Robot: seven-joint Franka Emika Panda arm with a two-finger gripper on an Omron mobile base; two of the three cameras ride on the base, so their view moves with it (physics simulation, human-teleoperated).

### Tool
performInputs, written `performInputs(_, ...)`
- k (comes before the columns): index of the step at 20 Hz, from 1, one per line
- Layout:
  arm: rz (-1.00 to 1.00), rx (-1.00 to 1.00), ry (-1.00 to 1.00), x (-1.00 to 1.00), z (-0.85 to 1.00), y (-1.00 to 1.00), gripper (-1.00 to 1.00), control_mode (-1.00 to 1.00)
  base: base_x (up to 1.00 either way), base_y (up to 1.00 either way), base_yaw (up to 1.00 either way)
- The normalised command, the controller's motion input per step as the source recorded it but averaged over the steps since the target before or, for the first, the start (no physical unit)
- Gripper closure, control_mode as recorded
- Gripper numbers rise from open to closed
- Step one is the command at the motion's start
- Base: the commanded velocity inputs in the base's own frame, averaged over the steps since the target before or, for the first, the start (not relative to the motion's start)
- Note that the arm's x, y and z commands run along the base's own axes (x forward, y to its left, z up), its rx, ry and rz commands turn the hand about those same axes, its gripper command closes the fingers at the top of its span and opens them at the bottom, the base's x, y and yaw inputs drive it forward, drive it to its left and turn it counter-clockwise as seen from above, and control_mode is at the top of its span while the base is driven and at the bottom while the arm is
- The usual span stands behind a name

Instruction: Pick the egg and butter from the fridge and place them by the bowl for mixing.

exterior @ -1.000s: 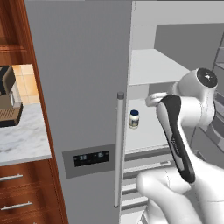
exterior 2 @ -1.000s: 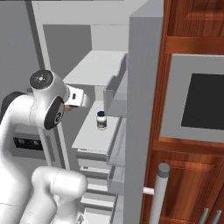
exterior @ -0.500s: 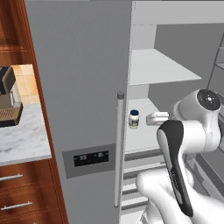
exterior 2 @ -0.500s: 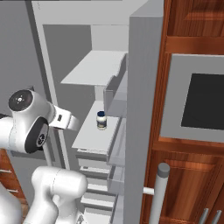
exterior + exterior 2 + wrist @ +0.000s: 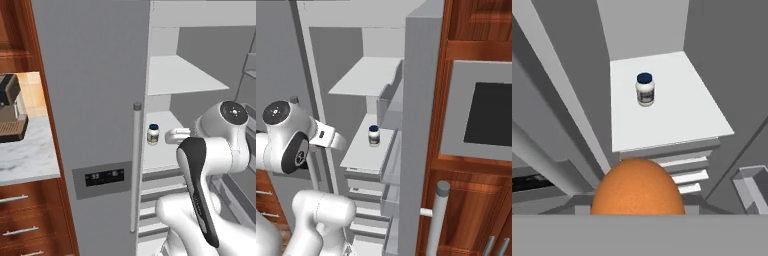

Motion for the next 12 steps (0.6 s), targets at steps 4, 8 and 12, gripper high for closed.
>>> performInputs(4,0.0,0.0,0.0,0.0,0.0,0.0,1.0,1.0,-0.35,0.38,0.54)
performInputs(8,0.0,0.0,0.0,0.0,0.0,0.0,1.0,1.0,-0.04,0.27,0.92)
performInputs(12,0.0,0.0,0.0,0.0,0.0,0.0,1.0,1.0,-0.03,0.04,1.0)
